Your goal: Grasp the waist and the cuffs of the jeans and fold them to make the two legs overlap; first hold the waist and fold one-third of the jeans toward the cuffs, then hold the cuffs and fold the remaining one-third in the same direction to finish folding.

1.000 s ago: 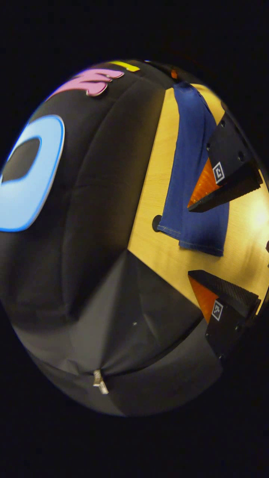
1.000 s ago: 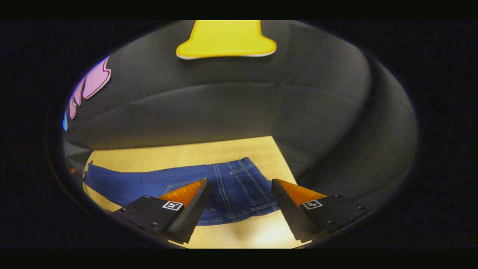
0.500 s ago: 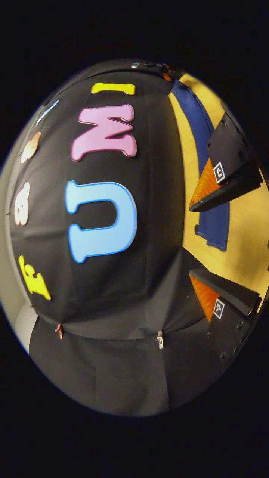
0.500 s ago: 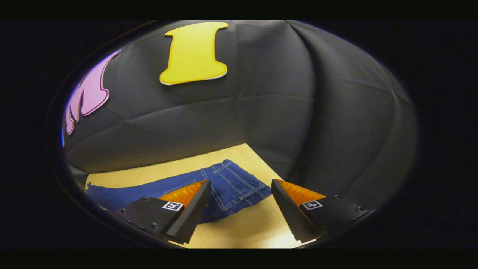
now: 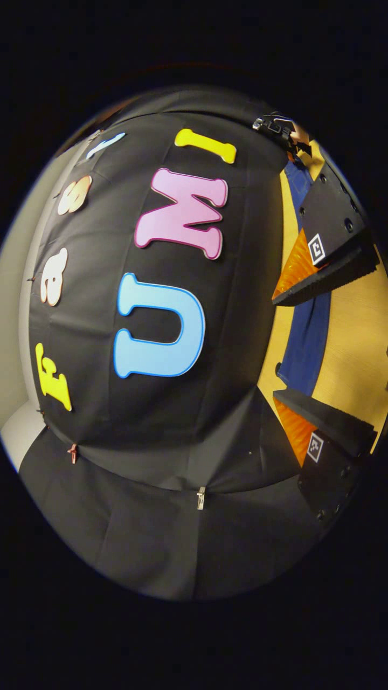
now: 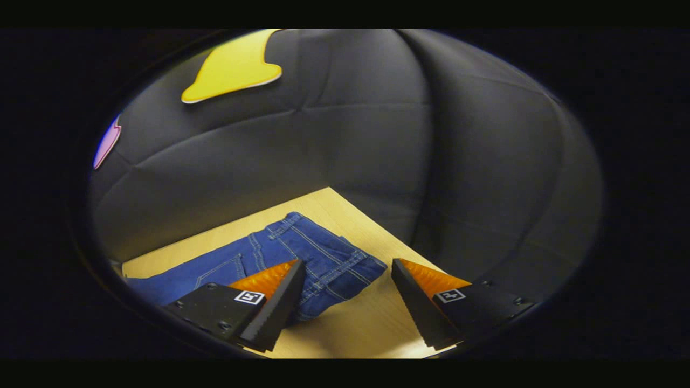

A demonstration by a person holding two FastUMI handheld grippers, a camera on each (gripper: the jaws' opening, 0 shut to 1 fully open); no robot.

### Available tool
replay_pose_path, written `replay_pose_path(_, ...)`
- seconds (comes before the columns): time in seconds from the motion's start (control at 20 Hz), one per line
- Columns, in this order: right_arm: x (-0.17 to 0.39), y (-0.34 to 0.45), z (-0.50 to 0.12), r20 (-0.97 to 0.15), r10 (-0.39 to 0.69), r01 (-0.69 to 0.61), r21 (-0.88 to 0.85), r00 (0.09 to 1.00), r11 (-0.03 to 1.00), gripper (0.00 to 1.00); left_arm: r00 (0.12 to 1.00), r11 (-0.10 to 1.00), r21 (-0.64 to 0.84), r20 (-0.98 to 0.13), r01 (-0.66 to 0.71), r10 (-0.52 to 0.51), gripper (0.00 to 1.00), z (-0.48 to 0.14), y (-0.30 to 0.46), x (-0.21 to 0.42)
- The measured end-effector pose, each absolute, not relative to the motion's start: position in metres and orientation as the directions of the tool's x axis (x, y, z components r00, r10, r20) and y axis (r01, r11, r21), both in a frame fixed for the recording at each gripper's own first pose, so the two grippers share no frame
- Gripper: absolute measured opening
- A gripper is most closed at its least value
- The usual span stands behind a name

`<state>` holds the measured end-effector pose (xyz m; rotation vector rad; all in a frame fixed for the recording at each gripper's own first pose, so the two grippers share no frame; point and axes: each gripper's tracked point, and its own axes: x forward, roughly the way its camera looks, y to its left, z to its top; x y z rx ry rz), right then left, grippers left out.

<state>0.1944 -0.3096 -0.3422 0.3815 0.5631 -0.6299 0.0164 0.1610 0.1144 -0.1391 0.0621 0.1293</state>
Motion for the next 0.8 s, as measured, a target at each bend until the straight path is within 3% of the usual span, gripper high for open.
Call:
replay_pose_path(0.15,0.196,-0.310,-0.350,-0.597,-0.437,0.643,0.181,0.673,0.744,0.98,0.992,0.991,-0.101,-0.097,-0.088,0.078,0.96,0.102,0.137,0.023)
replay_pose_path(0.2,0.196,-0.310,-0.346,-0.579,-0.442,0.637,0.180,0.685,0.750,0.92,0.992,0.993,-0.096,-0.108,-0.073,0.062,0.96,0.098,0.131,0.025)
replay_pose_path(0.25,0.198,-0.311,-0.349,-0.579,-0.435,0.631,0.185,0.689,0.753,0.92,0.992,0.994,-0.093,-0.120,-0.062,0.051,0.97,0.092,0.125,0.027)
replay_pose_path(0.3,0.197,-0.310,-0.347,-0.573,-0.439,0.630,0.181,0.692,0.755,1.00,0.991,0.994,-0.094,-0.129,-0.054,0.042,0.97,0.088,0.120,0.030)
replay_pose_path(0.35,0.198,-0.311,-0.351,-0.582,-0.431,0.629,0.187,0.689,0.754,0.96,0.990,0.994,-0.101,-0.135,-0.047,0.033,0.96,0.084,0.115,0.033)
replay_pose_path(0.4,0.202,-0.308,-0.352,-0.580,-0.419,0.625,0.210,0.699,0.752,0.87,0.989,0.993,-0.114,-0.143,-0.039,0.023,0.92,0.081,0.111,0.034)
replay_pose_path(0.45,0.204,-0.305,-0.350,-0.587,-0.405,0.626,0.234,0.701,0.744,0.84,0.988,0.992,-0.124,-0.152,-0.038,0.019,0.96,0.075,0.108,0.037)
replay_pose_path(0.5,0.205,-0.305,-0.350,-0.585,-0.405,0.628,0.243,0.703,0.739,0.67,0.987,0.991,-0.128,-0.162,-0.044,0.023,0.97,0.071,0.107,0.040)
replay_pose_path(0.55,0.207,-0.304,-0.351,-0.585,-0.395,0.624,0.257,0.708,0.738,0.63,0.985,0.990,-0.131,-0.169,-0.055,0.033,0.97,0.066,0.110,0.041)
replay_pose_path(0.6,0.207,-0.302,-0.351,-0.590,-0.395,0.630,0.262,0.704,0.731,0.48,0.983,0.989,-0.137,-0.177,-0.064,0.039,0.96,0.062,0.113,0.043)
replay_pose_path(0.65,0.209,-0.302,-0.351,-0.582,-0.389,0.621,0.270,0.714,0.736,0.46,0.982,0.987,-0.145,-0.183,-0.074,0.046,0.97,0.057,0.115,0.045)
replay_pose_path(0.8,0.216,-0.297,-0.354,-0.573,-0.407,0.610,0.215,0.711,0.762,0.26,0.977,0.981,-0.168,-0.202,-0.099,0.064,0.97,0.045,0.122,0.047)
